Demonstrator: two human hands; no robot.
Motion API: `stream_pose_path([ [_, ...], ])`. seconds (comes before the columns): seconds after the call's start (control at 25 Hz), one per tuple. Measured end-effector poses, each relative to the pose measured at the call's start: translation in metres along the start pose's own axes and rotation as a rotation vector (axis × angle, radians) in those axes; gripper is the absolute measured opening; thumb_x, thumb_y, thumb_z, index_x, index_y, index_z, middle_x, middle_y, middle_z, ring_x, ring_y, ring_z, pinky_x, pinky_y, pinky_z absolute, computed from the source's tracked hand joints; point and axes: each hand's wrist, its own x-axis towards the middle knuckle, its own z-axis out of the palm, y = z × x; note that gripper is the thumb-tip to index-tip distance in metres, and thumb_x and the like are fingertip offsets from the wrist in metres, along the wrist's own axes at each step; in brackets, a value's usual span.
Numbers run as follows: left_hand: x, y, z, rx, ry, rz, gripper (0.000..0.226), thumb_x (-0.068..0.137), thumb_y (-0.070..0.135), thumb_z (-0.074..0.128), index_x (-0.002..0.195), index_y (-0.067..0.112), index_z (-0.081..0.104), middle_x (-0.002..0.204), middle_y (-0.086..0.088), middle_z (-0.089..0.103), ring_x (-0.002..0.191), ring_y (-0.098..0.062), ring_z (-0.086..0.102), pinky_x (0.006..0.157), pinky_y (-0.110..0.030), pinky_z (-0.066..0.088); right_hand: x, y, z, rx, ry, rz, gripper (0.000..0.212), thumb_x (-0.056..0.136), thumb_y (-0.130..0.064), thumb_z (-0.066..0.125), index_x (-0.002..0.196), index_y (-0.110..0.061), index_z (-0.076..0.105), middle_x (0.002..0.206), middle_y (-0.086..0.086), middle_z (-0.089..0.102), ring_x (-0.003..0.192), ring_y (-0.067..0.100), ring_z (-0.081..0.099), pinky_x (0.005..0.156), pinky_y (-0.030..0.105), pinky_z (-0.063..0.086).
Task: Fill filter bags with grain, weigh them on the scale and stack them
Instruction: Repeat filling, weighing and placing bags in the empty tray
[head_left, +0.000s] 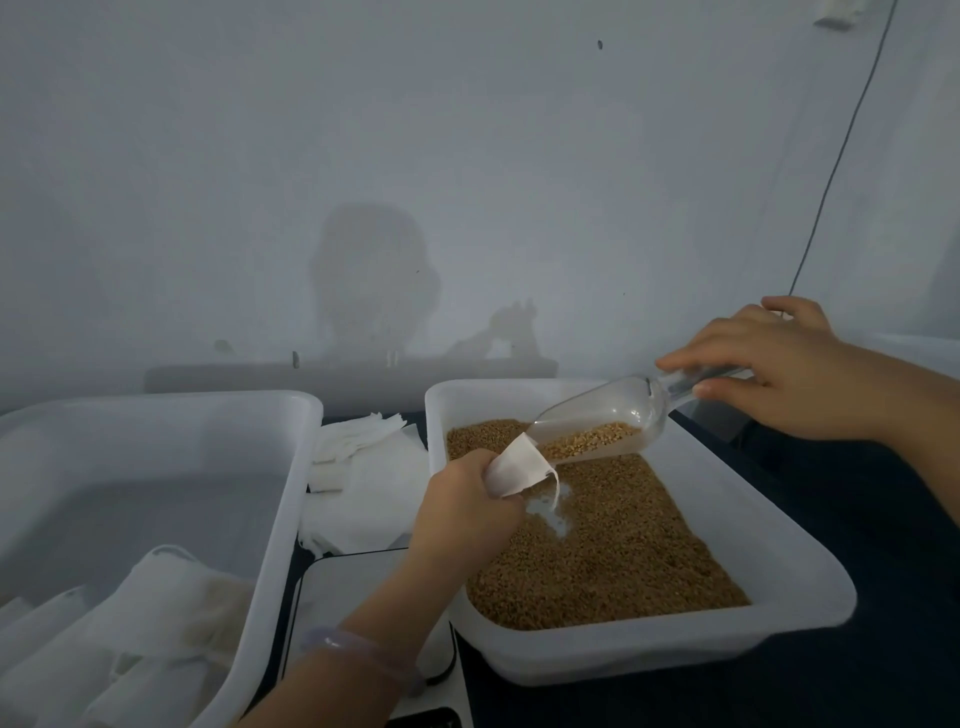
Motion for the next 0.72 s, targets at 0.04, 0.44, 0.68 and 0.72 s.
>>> stream_pose_path([
  [0.04,0.0,0.0,0.0,-0.003,0.006,-0.004,0.016,0.079,0.015,0.061,0.095,0.013,0.061,0.08,-0.002,0.062,0.071,-0.016,0.06,0.056,-0.026,0.047,0.001,-0.001,0.0,-0.01,0.005,-0.002,0.031,0.094,-0.033,0.049,0.121,-0.048,0.049,0.105,-0.025,0.05,0.105,0.0,0.037,0.11,0.03,-0.002],
  [0.44,-0.002,0.002,-0.002,-0.06,0.0,-0.03,0.024,0.072,0.038,0.074,0.085,0.03,0.055,0.078,0.011,0.059,0.069,-0.006,0.057,0.057,-0.022,0.047,0.003,0.0,0.001,0.047,0.023,-0.017,0.03,0.092,-0.032,0.053,0.108,-0.055,0.044,0.106,-0.026,0.053,0.105,0.002,0.04,0.107,0.025,0.001],
  [0.68,-0.004,0.003,-0.003,-0.112,0.018,-0.046,0.025,0.069,0.043,0.075,0.075,0.032,0.054,0.077,0.009,0.061,0.066,-0.005,0.058,0.047,-0.014,0.044,0.0,0.006,0.007,0.104,0.007,-0.025,0.035,0.089,-0.031,0.057,0.101,-0.061,0.044,0.104,-0.033,0.052,0.1,0.0,0.044,0.102,0.024,0.007],
  [0.72,-0.004,0.003,-0.003,-0.13,0.028,-0.05,0.025,0.068,0.044,0.075,0.075,0.032,0.055,0.077,0.009,0.061,0.064,-0.005,0.059,0.044,-0.013,0.043,-0.001,0.008,0.008,0.123,-0.005,-0.024,0.035,0.088,-0.031,0.058,0.101,-0.062,0.045,0.103,-0.033,0.054,0.1,0.0,0.046,0.103,0.026,0.011],
])
